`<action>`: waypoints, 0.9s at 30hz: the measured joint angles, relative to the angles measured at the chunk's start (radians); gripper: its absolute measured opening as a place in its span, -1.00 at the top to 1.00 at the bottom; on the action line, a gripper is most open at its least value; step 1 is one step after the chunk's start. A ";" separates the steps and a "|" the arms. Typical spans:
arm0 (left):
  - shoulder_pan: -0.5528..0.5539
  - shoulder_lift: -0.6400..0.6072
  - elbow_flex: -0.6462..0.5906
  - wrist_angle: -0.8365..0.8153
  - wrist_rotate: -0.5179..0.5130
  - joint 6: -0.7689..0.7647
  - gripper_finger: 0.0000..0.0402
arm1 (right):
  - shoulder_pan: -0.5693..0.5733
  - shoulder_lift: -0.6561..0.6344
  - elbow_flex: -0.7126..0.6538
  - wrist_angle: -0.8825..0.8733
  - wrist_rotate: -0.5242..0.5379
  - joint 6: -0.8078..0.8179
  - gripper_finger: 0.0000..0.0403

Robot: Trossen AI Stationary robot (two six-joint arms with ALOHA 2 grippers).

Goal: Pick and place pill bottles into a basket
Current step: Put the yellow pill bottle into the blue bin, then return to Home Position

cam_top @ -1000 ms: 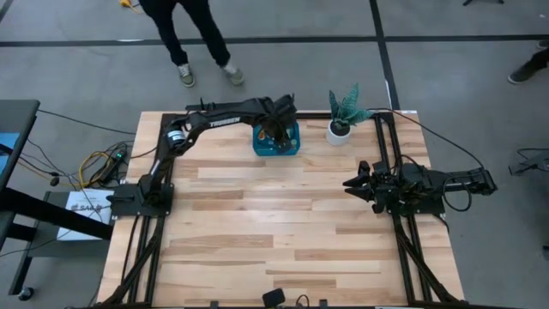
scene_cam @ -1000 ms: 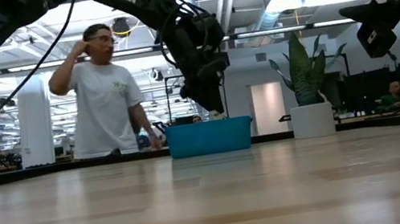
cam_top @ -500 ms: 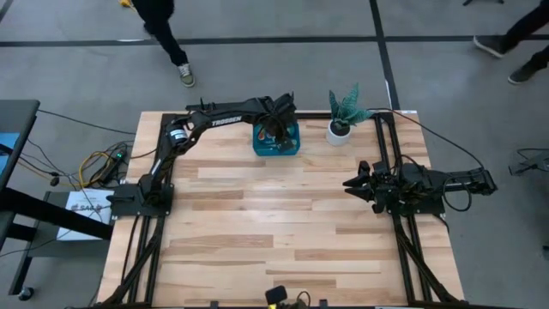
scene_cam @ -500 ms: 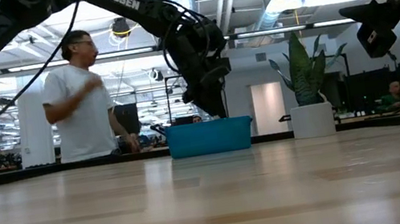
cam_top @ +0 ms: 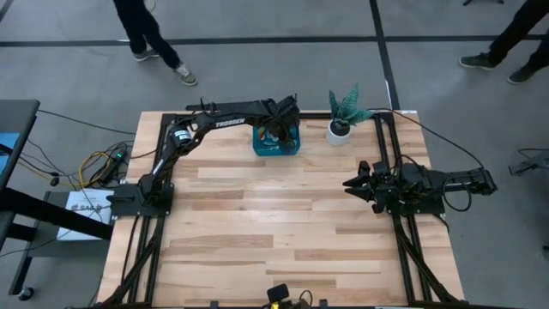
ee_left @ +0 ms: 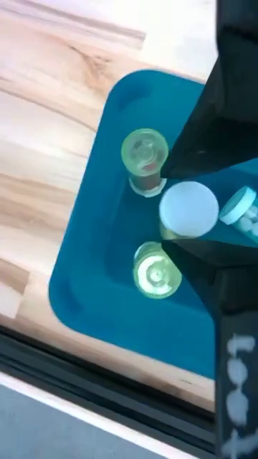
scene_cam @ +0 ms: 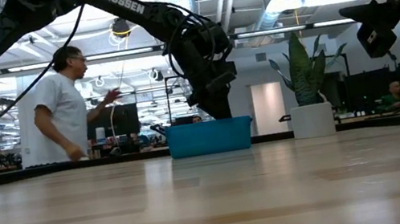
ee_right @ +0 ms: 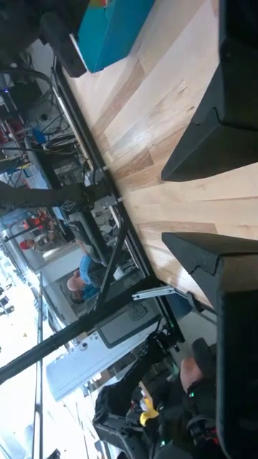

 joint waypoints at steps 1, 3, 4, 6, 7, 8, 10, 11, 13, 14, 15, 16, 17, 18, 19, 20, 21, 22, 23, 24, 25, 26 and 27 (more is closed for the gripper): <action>0.001 0.000 0.000 0.003 0.000 0.000 0.30 | 0.000 0.000 0.000 0.000 0.000 0.000 0.41; 0.001 0.000 0.000 -0.004 -0.002 0.006 0.25 | 0.000 0.000 0.000 0.000 0.000 0.000 0.41; 0.001 0.000 0.000 -0.005 -0.002 0.007 0.22 | 0.000 0.000 0.000 0.000 0.000 0.000 0.41; 0.001 0.000 0.000 -0.006 -0.004 0.006 0.16 | 0.000 0.000 0.000 0.000 0.000 0.000 0.41; 0.001 0.000 0.000 -0.007 -0.005 0.006 0.13 | 0.000 0.000 0.000 0.000 0.000 0.000 0.41; 0.001 0.000 0.000 -0.008 -0.005 0.006 0.10 | 0.000 0.000 0.000 0.000 0.000 0.000 0.41; 0.001 0.000 0.000 -0.008 -0.006 0.006 0.05 | 0.000 0.000 0.000 0.000 0.000 0.000 0.41; 0.001 -0.001 0.000 -0.010 -0.005 0.005 0.02 | 0.000 0.000 0.000 0.000 0.000 0.000 0.41; 0.001 -0.009 0.000 -0.024 0.001 0.005 -0.02 | 0.000 0.000 0.000 0.000 0.000 0.000 0.41; 0.001 -0.019 0.000 -0.024 0.000 0.005 -0.03 | 0.000 0.000 0.000 0.000 0.000 0.000 0.41; 0.002 -0.031 0.000 -0.026 0.000 0.005 -0.04 | 0.000 0.000 0.000 0.000 0.000 0.000 0.41; 0.002 -0.045 0.000 -0.024 -0.001 0.005 -0.05 | 0.000 0.000 0.000 0.000 0.000 0.000 0.41; 0.002 -0.061 0.000 -0.020 -0.001 0.005 -0.05 | 0.000 0.000 0.000 0.000 0.000 0.000 0.41; 0.002 -0.075 0.000 -0.016 -0.001 0.005 -0.06 | 0.000 0.000 0.000 0.000 0.000 0.000 0.41; 0.002 -0.091 0.000 -0.010 0.002 0.004 -0.06 | 0.000 0.000 0.000 0.000 0.000 0.000 0.41; 0.002 -0.109 0.000 -0.006 0.018 -0.003 -0.06 | 0.000 0.000 0.000 0.000 0.000 0.000 0.41; 0.003 -0.130 -0.001 0.000 0.042 -0.004 -0.06 | 0.000 0.000 0.000 0.000 0.000 0.000 0.41; 0.005 -0.155 -0.001 0.011 0.071 -0.004 -0.06 | 0.000 0.000 0.000 0.000 0.000 0.000 0.41; 0.008 -0.182 -0.001 0.023 0.103 -0.004 -0.06 | 0.000 0.000 0.000 0.000 0.000 0.000 0.41; 0.012 -0.212 -0.003 0.038 0.141 -0.003 -0.06 | 0.000 0.000 0.000 0.000 0.000 0.000 0.41; 0.014 -0.241 -0.008 0.067 0.179 -0.003 -0.06 | 0.000 0.000 0.000 0.000 0.000 0.000 0.41; 0.014 -0.269 -0.013 0.097 0.212 -0.003 -0.06 | 0.000 0.000 0.000 0.000 0.000 0.000 0.41; 0.015 -0.298 -0.019 0.125 0.236 -0.003 -0.06 | 0.000 0.000 0.000 0.000 0.000 0.000 0.41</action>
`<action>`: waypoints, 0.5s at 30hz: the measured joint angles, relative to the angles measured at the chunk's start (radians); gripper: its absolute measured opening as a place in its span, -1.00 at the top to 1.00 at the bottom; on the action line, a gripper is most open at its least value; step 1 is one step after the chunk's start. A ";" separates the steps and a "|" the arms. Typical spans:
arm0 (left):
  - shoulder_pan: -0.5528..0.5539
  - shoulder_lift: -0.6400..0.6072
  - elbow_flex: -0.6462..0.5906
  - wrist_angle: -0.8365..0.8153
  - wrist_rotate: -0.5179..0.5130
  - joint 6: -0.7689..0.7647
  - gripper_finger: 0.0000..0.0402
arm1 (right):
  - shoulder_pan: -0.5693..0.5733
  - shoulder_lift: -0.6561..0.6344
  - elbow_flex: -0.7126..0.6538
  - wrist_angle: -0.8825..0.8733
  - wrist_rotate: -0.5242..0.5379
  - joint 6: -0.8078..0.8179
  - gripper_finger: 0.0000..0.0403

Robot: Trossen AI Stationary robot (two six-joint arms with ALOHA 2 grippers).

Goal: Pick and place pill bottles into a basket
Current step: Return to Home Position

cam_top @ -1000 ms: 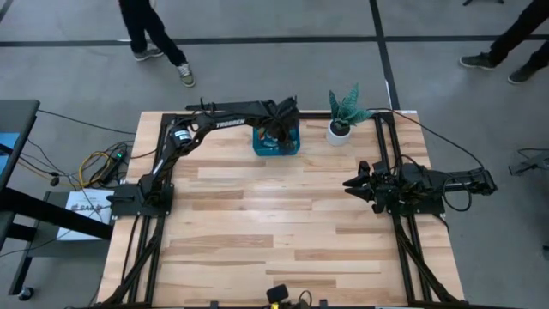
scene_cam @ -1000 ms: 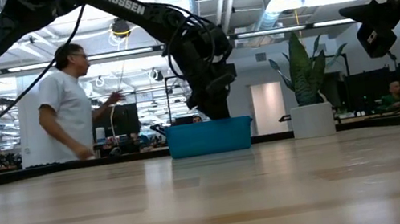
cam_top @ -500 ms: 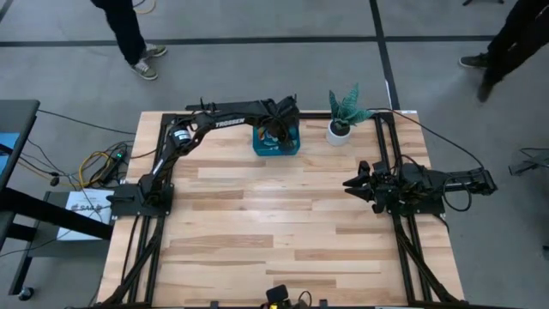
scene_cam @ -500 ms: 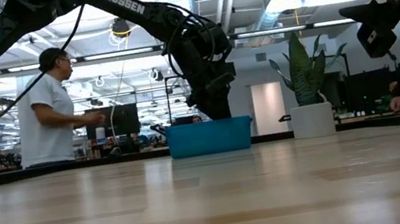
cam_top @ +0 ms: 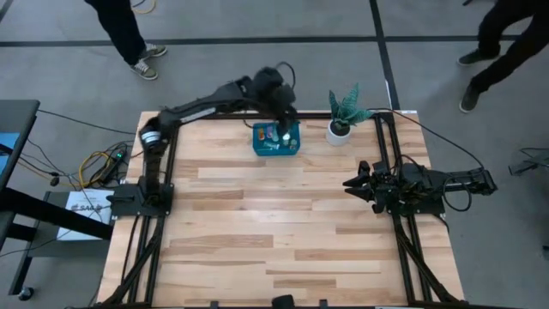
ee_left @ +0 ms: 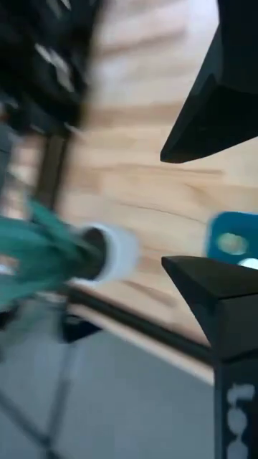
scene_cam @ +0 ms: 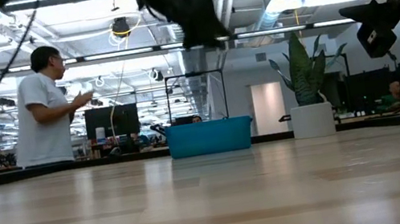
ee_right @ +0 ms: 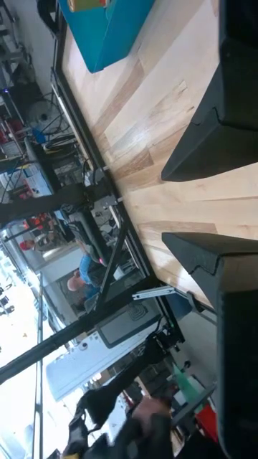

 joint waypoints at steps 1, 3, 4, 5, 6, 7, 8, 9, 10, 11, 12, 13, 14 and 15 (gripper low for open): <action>0.000 -0.025 -0.004 0.023 0.011 0.002 -0.06 | 0.000 0.000 0.000 0.000 0.000 0.000 0.41; -0.002 -0.073 -0.005 0.053 0.022 0.012 -0.06 | 0.000 0.000 0.000 0.000 0.000 0.000 0.41; -0.004 -0.095 -0.005 0.068 0.025 0.015 -0.06 | 0.000 0.000 0.000 0.000 0.000 0.000 0.41; -0.004 -0.119 -0.005 0.075 0.026 0.016 -0.06 | 0.000 0.000 0.000 0.000 0.000 0.000 0.41; -0.004 -0.140 -0.005 0.071 0.029 0.018 -0.06 | 0.000 0.000 0.000 0.000 0.000 0.000 0.41; -0.004 -0.160 -0.005 0.074 0.036 0.020 -0.06 | 0.000 0.000 0.000 0.000 0.000 0.000 0.41; -0.004 -0.179 -0.005 0.073 0.047 0.020 -0.06 | 0.000 0.000 0.000 0.000 0.000 0.000 0.41; -0.004 -0.198 -0.006 0.065 0.057 0.020 -0.06 | 0.000 0.000 0.000 0.000 0.000 0.000 0.41; -0.004 -0.216 -0.006 0.066 0.064 0.020 -0.06 | 0.000 0.000 0.000 0.000 0.000 0.000 0.41; -0.004 -0.235 -0.006 0.068 0.073 0.020 -0.06 | 0.000 0.000 0.000 0.000 0.000 0.000 0.41; -0.006 -0.252 -0.006 0.066 0.078 0.022 -0.06 | 0.000 0.000 0.000 0.000 0.000 0.000 0.41; -0.007 -0.269 -0.006 0.061 0.078 0.030 -0.06 | 0.000 0.000 0.000 0.000 0.000 0.000 0.41; -0.007 -0.284 -0.006 0.044 0.078 0.041 -0.06 | 0.000 0.000 0.000 0.000 0.000 0.000 0.41; -0.008 -0.297 -0.006 0.023 0.078 0.054 -0.06 | 0.000 0.000 0.000 0.000 0.000 0.000 0.41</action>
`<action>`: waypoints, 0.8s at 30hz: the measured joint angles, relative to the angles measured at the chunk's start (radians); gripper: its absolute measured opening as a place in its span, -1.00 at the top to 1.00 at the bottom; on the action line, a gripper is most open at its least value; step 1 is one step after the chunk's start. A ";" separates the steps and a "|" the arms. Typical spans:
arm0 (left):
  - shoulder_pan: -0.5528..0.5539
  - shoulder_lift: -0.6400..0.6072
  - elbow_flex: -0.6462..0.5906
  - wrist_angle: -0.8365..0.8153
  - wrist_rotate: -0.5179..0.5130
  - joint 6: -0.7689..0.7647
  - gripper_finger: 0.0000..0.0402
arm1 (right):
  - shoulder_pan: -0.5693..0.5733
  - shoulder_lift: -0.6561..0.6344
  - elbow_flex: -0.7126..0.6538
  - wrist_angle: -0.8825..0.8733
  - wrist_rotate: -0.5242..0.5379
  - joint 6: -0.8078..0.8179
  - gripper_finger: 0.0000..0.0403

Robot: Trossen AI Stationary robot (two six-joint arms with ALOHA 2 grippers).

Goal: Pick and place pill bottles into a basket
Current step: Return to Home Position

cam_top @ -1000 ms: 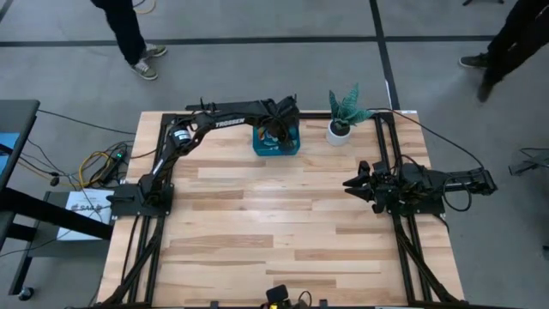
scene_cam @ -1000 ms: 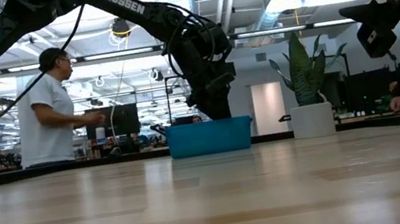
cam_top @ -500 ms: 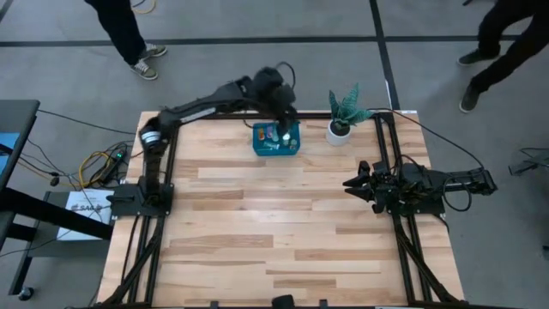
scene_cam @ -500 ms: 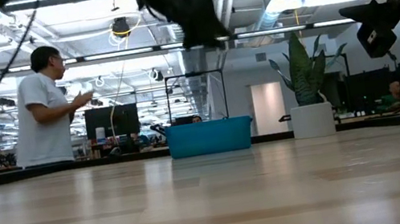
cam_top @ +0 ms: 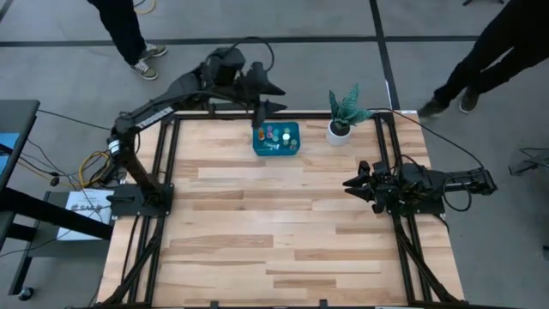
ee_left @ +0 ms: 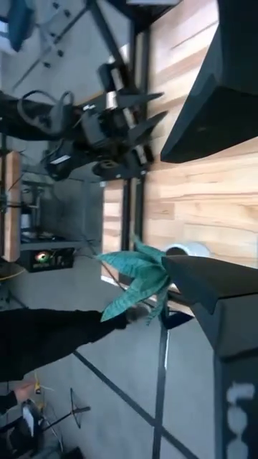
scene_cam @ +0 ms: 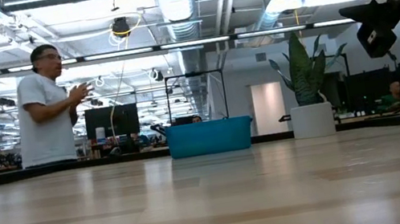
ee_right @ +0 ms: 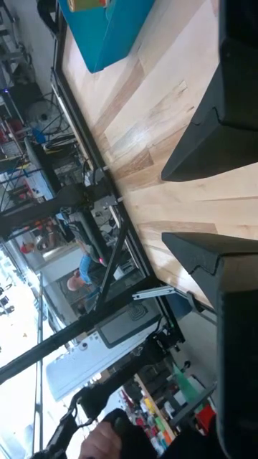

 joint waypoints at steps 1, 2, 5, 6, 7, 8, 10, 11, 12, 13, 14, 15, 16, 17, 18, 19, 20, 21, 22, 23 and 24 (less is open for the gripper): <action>0.000 -0.012 0.000 -0.024 0.000 0.014 -0.06 | 0.000 0.000 0.000 0.000 0.000 0.000 0.41; 0.000 -0.023 0.000 -0.049 0.001 0.025 -0.06 | 0.000 0.000 0.000 0.000 0.000 0.000 0.41; 0.001 -0.065 0.000 -0.108 0.048 0.054 -0.06 | 0.000 0.000 0.000 0.000 0.000 0.000 0.41; 0.001 -0.082 0.000 -0.114 0.070 0.063 -0.06 | 0.000 0.000 0.000 0.000 0.000 0.000 0.41; 0.002 -0.097 0.000 -0.118 0.094 0.069 -0.06 | 0.000 0.000 0.000 0.000 0.000 0.000 0.41; 0.002 -0.112 0.000 -0.121 0.117 0.073 -0.06 | 0.000 0.000 0.000 0.000 0.000 0.000 0.41; 0.002 -0.139 0.000 -0.136 0.159 0.083 -0.06 | 0.000 0.000 0.000 0.000 0.000 0.000 0.41; 0.002 -0.154 0.000 -0.145 0.171 0.086 -0.06 | 0.000 0.000 0.000 0.000 0.000 0.000 0.41; 0.005 -0.170 0.000 -0.158 0.179 0.091 -0.06 | 0.000 0.000 0.000 0.000 0.000 0.000 0.41; 0.009 -0.189 0.000 -0.174 0.185 0.093 -0.06 | 0.000 0.000 0.000 0.000 0.000 0.000 0.41; 0.016 -0.210 0.000 -0.190 0.193 0.098 -0.06 | 0.000 0.000 0.000 0.000 0.000 0.000 0.41; 0.024 -0.228 0.000 -0.201 0.205 0.106 -0.06 | 0.000 0.000 0.000 0.000 0.000 0.000 0.41; 0.030 -0.246 0.000 -0.214 0.217 0.112 -0.06 | 0.000 0.000 0.000 0.000 0.000 0.000 0.41; 0.038 -0.264 0.000 -0.230 0.229 0.118 -0.06 | 0.000 0.000 0.000 0.000 0.000 0.000 0.41; 0.047 -0.280 0.000 -0.245 0.243 0.122 -0.06 | 0.000 0.000 0.000 0.000 0.000 0.000 0.41; 0.055 -0.295 0.000 -0.256 0.254 0.130 -0.06 | 0.000 0.000 0.000 0.000 0.000 0.000 0.41; 0.059 -0.311 -0.004 -0.261 0.267 0.135 -0.06 | 0.000 0.000 0.000 0.000 0.000 0.000 0.41; 0.061 -0.331 -0.020 -0.253 0.282 0.137 -0.06 | 0.000 0.000 0.000 0.000 0.000 0.000 0.41; 0.065 -0.355 -0.048 -0.241 0.296 0.136 -0.06 | 0.000 0.000 0.000 0.000 0.000 0.000 0.41; 0.069 -0.384 -0.085 -0.226 0.304 0.129 -0.06 | 0.000 0.000 0.000 0.000 0.000 0.000 0.41; 0.071 -0.416 -0.132 -0.202 0.309 0.117 -0.06 | 0.000 0.000 0.000 0.000 0.000 0.000 0.41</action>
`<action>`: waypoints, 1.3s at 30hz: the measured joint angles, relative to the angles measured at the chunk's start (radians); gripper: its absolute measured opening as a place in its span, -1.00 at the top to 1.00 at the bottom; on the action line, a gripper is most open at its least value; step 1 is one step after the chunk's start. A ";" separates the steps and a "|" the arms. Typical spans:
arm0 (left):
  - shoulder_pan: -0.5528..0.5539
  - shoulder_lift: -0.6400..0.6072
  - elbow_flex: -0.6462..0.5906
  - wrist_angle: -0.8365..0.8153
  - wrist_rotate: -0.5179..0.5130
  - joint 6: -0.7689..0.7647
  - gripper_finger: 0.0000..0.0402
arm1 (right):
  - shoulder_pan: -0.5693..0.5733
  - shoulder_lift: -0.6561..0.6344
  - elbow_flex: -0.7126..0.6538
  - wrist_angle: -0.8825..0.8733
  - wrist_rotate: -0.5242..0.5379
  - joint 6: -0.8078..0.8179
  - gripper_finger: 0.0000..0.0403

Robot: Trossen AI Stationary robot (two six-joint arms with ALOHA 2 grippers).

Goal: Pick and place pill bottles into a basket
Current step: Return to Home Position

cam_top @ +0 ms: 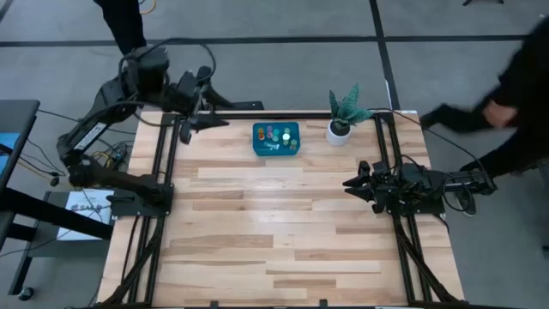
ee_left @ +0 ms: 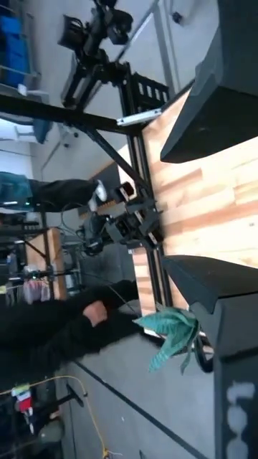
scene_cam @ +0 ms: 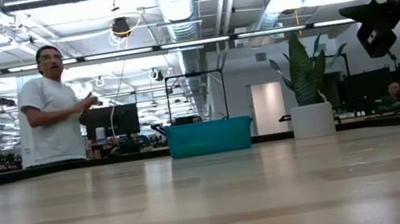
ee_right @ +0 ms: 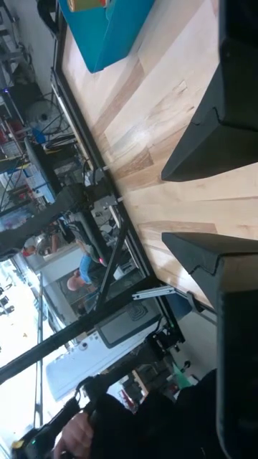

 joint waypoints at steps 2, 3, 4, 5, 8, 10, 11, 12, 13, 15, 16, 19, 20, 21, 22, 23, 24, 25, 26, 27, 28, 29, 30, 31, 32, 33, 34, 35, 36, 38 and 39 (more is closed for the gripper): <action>0.000 -0.071 -0.113 0.076 0.003 -0.040 -0.06 | 0.000 0.000 0.000 0.000 0.000 0.000 0.41; 0.000 -0.114 -0.178 0.125 0.003 -0.069 -0.06 | 0.000 0.000 0.000 0.000 0.000 0.000 0.41; 0.000 -0.157 -0.248 0.182 -0.001 -0.102 -0.06 | 0.000 0.000 0.000 0.000 0.000 0.000 0.41; 0.001 -0.203 -0.317 0.244 -0.014 -0.138 -0.06 | 0.000 0.000 0.000 0.000 0.000 0.000 0.41; 0.001 -0.351 -0.505 0.401 -0.081 -0.227 -0.06 | 0.000 0.000 0.000 0.000 0.000 0.000 0.41; 0.001 -0.452 -0.609 0.469 -0.139 -0.261 -0.06 | 0.000 0.000 0.000 0.000 0.000 0.000 0.41; 0.001 -0.497 -0.651 0.496 -0.170 -0.275 -0.06 | 0.000 0.000 0.000 0.000 0.000 0.000 0.41; 0.001 -0.539 -0.689 0.514 -0.195 -0.289 -0.06 | 0.000 0.000 0.000 0.000 0.000 0.000 0.41; 0.001 -0.578 -0.721 0.526 -0.218 -0.300 -0.06 | 0.000 0.000 0.000 0.000 0.000 0.000 0.41; 0.001 -0.653 -0.771 0.528 -0.258 -0.322 -0.06 | 0.000 0.000 0.000 0.000 0.000 0.000 0.41; 0.001 -0.688 -0.792 0.527 -0.271 -0.330 -0.06 | 0.000 0.000 0.000 0.000 0.000 0.000 0.41; 0.001 -0.783 -0.844 0.525 -0.290 -0.369 -0.06 | 0.000 0.000 0.000 0.000 0.000 0.000 0.41; 0.001 -0.811 -0.859 0.522 -0.292 -0.384 -0.06 | 0.000 0.000 0.000 0.000 0.000 0.000 0.41; 0.001 -0.837 -0.875 0.523 -0.292 -0.402 -0.06 | 0.000 0.000 0.000 0.000 0.000 0.000 0.41; 0.001 -0.864 -0.893 0.522 -0.293 -0.421 -0.06 | 0.000 0.000 0.000 0.000 0.000 0.000 0.41; 0.001 -0.892 -0.910 0.517 -0.293 -0.440 -0.06 | 0.000 0.000 0.000 0.000 0.000 0.000 0.41; 0.001 -0.919 -0.926 0.515 -0.293 -0.459 -0.06 | 0.000 0.000 0.000 0.000 0.000 0.000 0.41; 0.001 -0.947 -0.940 0.516 -0.293 -0.479 -0.06 | 0.000 0.000 0.000 0.000 0.000 0.000 0.41; 0.001 -0.976 -0.955 0.517 -0.294 -0.497 -0.06 | 0.000 0.000 0.000 0.000 0.000 0.000 0.41; 0.001 -1.006 -0.970 0.517 -0.294 -0.510 -0.06 | 0.000 0.000 0.000 0.000 0.000 0.000 0.41; 0.001 -1.034 -0.984 0.515 -0.297 -0.520 -0.06 | 0.000 0.000 0.000 0.000 0.000 0.000 0.41; 0.001 -1.063 -0.998 0.506 -0.306 -0.526 -0.06 | 0.000 0.000 0.000 0.000 0.000 0.000 0.41; 0.001 -1.091 -1.010 0.489 -0.318 -0.532 -0.06 | 0.000 0.000 0.000 0.000 0.000 0.000 0.41; 0.001 -1.120 -1.025 0.474 -0.327 -0.534 -0.06 | 0.000 0.000 0.000 0.000 0.000 0.000 0.41; 0.001 -1.150 -1.038 0.461 -0.342 -0.539 -0.06 | 0.000 0.000 0.000 0.000 0.000 0.000 0.41; 0.001 -1.181 -1.052 0.449 -0.355 -0.543 -0.06 | 0.000 0.000 0.000 0.000 0.000 0.000 0.41; 0.001 -1.212 -1.066 0.438 -0.366 -0.548 -0.06 | 0.000 0.000 0.000 0.000 0.000 0.000 0.41; 0.001 -1.242 -1.080 0.430 -0.371 -0.554 -0.06 | 0.000 0.000 0.000 0.000 0.000 0.000 0.41; 0.001 -1.264 -1.095 0.429 -0.374 -0.562 -0.06 | 0.000 0.000 0.000 0.000 0.000 0.000 0.41; 0.001 -1.263 -1.108 0.417 -0.366 -0.577 -0.06 | 0.000 0.000 0.000 0.000 -0.001 0.000 0.41; 0.001 -1.260 -1.109 0.379 -0.352 -0.580 -0.06 | 0.000 0.000 0.000 0.000 0.000 0.000 0.41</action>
